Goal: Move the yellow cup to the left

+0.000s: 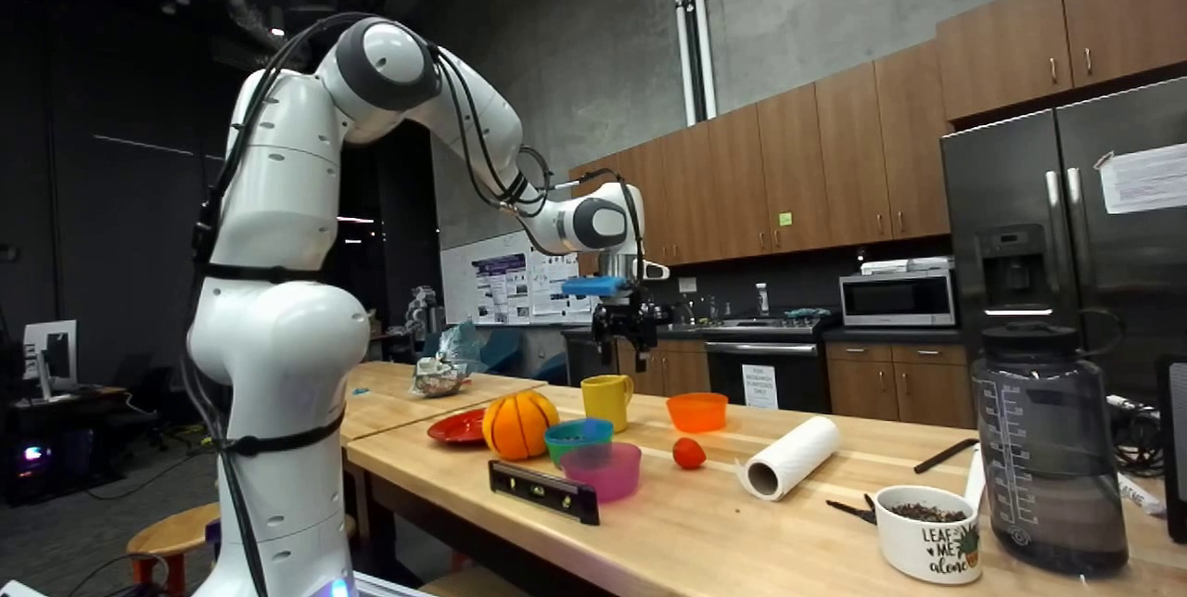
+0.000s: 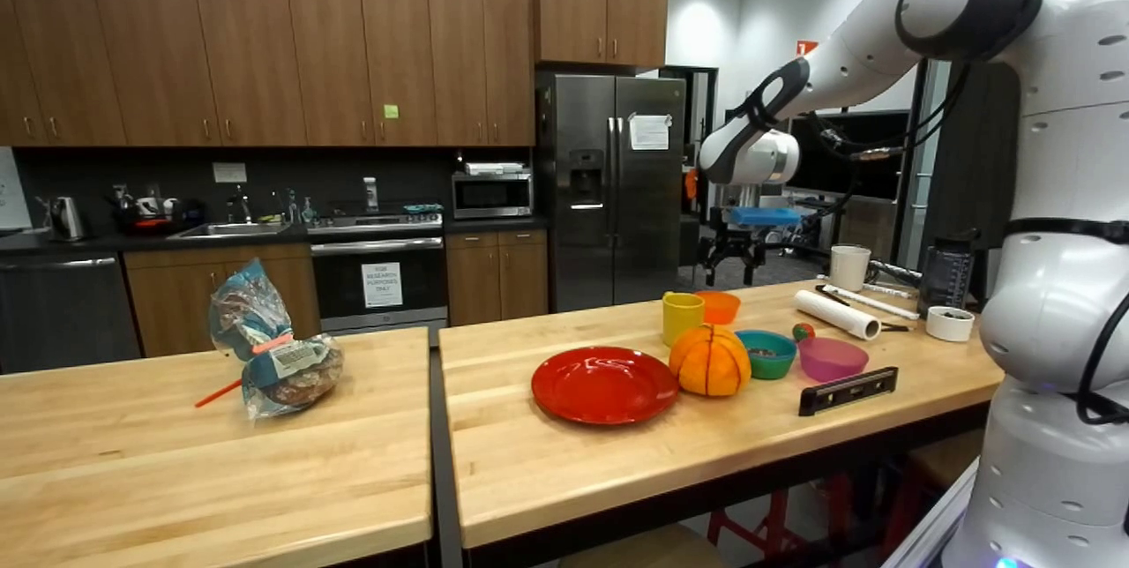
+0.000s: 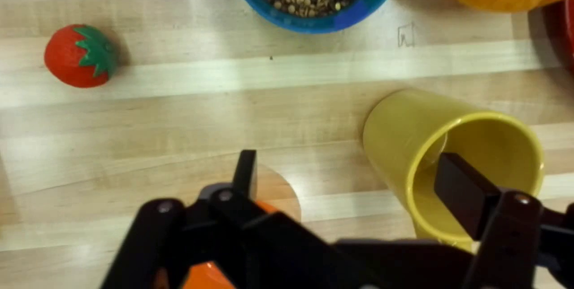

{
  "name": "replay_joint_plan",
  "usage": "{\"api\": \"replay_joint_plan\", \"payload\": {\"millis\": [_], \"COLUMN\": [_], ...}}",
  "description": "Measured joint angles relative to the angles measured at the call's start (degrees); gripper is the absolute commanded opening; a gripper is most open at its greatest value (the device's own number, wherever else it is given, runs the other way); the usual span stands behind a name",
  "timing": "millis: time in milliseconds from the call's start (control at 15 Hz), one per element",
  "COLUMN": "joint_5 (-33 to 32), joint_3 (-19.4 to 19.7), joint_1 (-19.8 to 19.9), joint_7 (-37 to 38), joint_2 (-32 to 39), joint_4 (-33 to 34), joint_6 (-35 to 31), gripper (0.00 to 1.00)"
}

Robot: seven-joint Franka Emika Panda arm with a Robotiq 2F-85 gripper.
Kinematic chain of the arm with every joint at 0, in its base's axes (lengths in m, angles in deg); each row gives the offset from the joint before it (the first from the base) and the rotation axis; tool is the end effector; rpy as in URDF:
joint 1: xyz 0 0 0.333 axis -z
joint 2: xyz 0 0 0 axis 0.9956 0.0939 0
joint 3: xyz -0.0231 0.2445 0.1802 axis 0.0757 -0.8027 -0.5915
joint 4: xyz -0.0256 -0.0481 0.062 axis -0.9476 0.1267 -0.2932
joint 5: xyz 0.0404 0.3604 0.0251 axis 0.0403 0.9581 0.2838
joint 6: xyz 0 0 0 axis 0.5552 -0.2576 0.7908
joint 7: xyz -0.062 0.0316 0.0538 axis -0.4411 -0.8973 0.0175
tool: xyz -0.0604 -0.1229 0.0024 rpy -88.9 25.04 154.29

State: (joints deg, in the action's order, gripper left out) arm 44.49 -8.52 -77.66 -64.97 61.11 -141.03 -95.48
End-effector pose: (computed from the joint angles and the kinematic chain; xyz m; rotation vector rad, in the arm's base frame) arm 0.5052 -0.1726 0.3357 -3.0141 0.5709 0.0456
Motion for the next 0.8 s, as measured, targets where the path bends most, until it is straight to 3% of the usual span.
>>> {"api": "replay_joint_plan", "payload": {"millis": [333,800], "joint_5": [-0.09,4.26], "joint_3": [-0.07,-2.73], "joint_1": [0.92,4.63], "joint_7": [6.98,-3.23], "joint_2": [8.37,11.39], "joint_4": [8.3,13.32], "joint_6": [-0.48,3.0], "gripper": [1.0,1.0]}}
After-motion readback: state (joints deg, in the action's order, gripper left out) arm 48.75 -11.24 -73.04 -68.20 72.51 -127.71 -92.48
